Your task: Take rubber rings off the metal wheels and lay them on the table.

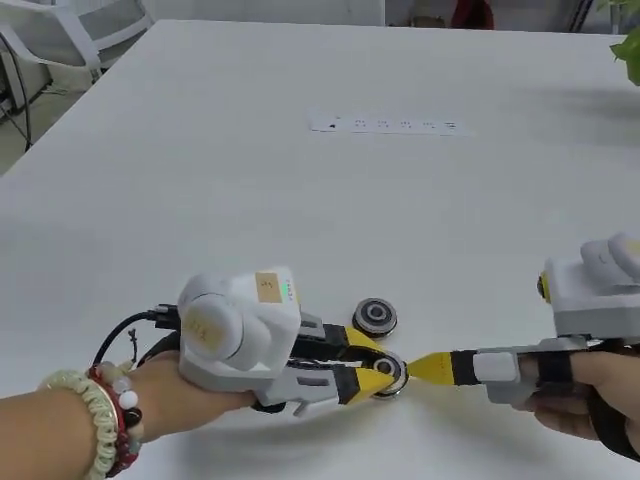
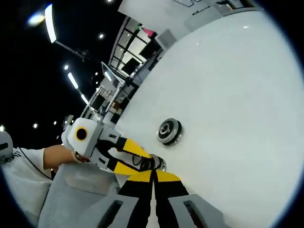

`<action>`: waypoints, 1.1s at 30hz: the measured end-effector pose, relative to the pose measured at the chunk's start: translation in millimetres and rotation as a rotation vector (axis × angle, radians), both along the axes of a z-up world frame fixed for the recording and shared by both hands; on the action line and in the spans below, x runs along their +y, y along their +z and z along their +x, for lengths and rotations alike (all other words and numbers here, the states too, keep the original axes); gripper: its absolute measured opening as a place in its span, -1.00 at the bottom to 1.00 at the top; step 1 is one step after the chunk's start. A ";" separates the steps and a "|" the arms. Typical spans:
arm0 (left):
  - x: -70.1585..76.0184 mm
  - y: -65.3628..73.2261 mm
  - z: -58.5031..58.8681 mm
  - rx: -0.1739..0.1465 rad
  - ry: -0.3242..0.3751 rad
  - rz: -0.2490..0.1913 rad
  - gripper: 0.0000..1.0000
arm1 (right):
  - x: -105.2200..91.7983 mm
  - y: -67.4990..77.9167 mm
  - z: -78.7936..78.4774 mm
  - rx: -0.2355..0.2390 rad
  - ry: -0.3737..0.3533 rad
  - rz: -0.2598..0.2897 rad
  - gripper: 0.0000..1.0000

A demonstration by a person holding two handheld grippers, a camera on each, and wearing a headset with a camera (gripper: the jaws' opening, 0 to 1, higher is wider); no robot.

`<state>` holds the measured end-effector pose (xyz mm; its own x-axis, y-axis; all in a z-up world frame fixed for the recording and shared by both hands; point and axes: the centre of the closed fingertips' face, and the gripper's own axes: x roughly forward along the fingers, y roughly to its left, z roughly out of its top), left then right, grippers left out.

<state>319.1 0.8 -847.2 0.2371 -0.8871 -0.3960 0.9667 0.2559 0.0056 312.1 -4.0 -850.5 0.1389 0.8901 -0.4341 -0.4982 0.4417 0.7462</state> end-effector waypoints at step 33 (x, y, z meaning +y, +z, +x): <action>-0.8 -0.3 -0.6 -0.019 0.009 0.008 -0.73 | 14.6 15.2 -4.6 0.042 0.024 0.070 -1.00</action>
<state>318.5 0.0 -847.5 0.2522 -0.8817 -0.3987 0.9642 0.2641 0.0259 307.5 10.5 -835.2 0.1004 0.9214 -0.3755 -0.4754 0.3760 0.7954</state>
